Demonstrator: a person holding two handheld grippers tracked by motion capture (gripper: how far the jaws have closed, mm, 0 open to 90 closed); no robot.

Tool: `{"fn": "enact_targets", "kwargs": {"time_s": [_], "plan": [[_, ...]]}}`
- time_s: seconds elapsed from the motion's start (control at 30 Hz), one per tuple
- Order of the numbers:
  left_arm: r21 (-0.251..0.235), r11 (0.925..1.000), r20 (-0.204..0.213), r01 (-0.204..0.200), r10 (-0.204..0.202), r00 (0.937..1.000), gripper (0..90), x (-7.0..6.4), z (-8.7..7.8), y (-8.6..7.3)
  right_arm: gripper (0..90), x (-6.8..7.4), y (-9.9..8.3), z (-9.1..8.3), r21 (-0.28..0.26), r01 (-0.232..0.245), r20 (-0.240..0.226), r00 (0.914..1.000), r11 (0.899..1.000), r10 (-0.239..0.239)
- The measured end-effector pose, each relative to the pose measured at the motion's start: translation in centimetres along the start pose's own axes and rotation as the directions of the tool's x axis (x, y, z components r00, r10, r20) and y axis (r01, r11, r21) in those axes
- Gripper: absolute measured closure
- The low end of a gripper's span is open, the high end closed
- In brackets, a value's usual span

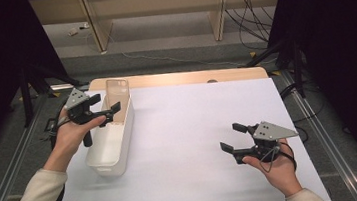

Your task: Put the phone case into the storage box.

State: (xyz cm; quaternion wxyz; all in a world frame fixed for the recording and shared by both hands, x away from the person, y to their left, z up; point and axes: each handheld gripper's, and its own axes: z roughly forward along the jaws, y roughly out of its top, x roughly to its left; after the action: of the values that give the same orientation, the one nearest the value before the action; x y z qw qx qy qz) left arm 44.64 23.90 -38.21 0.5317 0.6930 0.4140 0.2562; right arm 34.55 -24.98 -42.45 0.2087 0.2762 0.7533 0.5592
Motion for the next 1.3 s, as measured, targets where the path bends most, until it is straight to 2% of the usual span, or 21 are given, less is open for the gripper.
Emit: {"fn": "enact_targets", "kwargs": {"time_s": [0.1,0.27,0.3,0.37,0.4,0.5,0.53,0.57,0.67,0.97,1.0,1.03,1.07,1.1,1.13,1.17,1.23,1.3], "plan": [[-0.007,1.0,0.016,-0.005,0.005,0.9999,15.4,-0.4,-0.4,-0.1,22.8,0.0,0.0,-0.2,0.022,-0.012,-0.008,0.9999,1.0,0.012],[-0.015,0.9998,0.041,-0.015,0.016,0.999,15.4,-1.1,-1.2,-0.3,22.8,-0.1,0.1,-0.1,0.003,0.003,-0.002,1.0,1.0,-0.003],[-0.024,0.9997,0.045,-0.011,0.012,0.9989,15.4,-1.3,-1.3,-0.3,22.8,0.1,0.1,-0.2,0.021,-0.018,-0.008,0.9998,1.0,0.018],[-0.025,0.9996,0.057,-0.012,0.013,0.9983,15.5,-1.7,-1.6,-0.4,22.8,0.1,0.1,-0.1,0.019,-0.016,-0.007,0.9998,1.0,0.016],[-0.031,0.9995,0.066,-0.011,0.013,0.9978,15.5,-1.8,-1.8,-0.5,22.8,0.0,0.1,0.0,0.007,0.004,-0.004,1.0,1.0,-0.004],[-0.036,0.9992,0.083,-0.018,0.02,0.9963,15.6,-2.4,-2.1,-0.8,22.8,0.0,0.2,0.0,0.005,0.002,-0.005,1.0,1.0,-0.002],[-0.036,0.9991,0.091,-0.021,0.024,0.9956,15.6,-2.6,-2.2,-0.9,22.8,0.1,0.2,-0.1,0.016,-0.015,-0.009,0.9998,1.0,0.015],[-0.037,0.9991,0.094,-0.02,0.023,0.9953,15.6,-2.7,-2.4,-0.9,22.8,0.0,0.2,0.0,-0.002,0.002,-0.015,0.9999,1.0,-0.002],[-0.047,0.9987,0.106,-0.018,0.023,0.9941,15.6,-3.3,-2.7,-1.2,22.8,-0.1,0.2,0.0,-0.006,0.001,-0.012,0.9999,1.0,-0.001],[-0.066,0.9972,0.168,-0.036,0.046,0.9846,15.6,-5.2,-3.8,-1.9,22.8,0.0,0.2,0.0,-0.005,0.0,-0.013,0.9999,1.0,0.0],[-0.07,0.9969,0.172,-0.035,0.047,0.9839,15.6,-5.3,-4.0,-2.0,22.8,0.2,0.2,-0.1,0.019,-0.018,-0.01,0.9998,1.0,0.018],[-0.071,0.9967,0.179,-0.039,0.051,0.9825,15.6,-5.4,-4.1,-2.0,22.8,0.1,0.3,-0.3,0.04,-0.015,-0.009,0.9998,0.999,0.015],[-0.075,0.9964,0.185,-0.039,0.053,0.9814,15.6,-5.6,-4.2,-2.1,22.8,0.1,0.3,-0.3,0.04,-0.015,-0.009,0.9998,0.999,0.016],[-0.077,0.9963,0.187,-0.037,0.051,0.9811,15.6,-5.7,-4.3,-2.2,22.8,0.1,0.2,-0.1,0.01,-0.005,-0.008,1.0,1.0,0.005],[-0.082,0.9959,0.192,-0.038,0.054,0.9799,15.6,-5.8,-4.4,-2.3,22.8,0.0,0.2,0.0,0.004,0.003,-0.006,1.0,1.0,-0.003],[-0.087,0.9955,0.196,-0.036,0.053,0.9791,15.6,-5.9,-4.5,-2.5,22.8,0.1,0.2,-0.1,0.018,-0.017,-0.012,0.9998,1.0,0.017],[-0.089,0.9951,0.204,-0.042,0.06,0.9771,15.6,-6.0,-4.6,-2.7,22.8,0.0,0.2,-0.1,0.004,0.003,-0.012,0.9999,1.0,-0.003],[-0.093,0.9948,0.208,-0.042,0.061,0.9762,15.5,-6.2,-4.8,-2.9,22.8,0.0,0.2,-0.1,-0.002,0.002,-0.008,1.0,1.0,-0.002]]}}
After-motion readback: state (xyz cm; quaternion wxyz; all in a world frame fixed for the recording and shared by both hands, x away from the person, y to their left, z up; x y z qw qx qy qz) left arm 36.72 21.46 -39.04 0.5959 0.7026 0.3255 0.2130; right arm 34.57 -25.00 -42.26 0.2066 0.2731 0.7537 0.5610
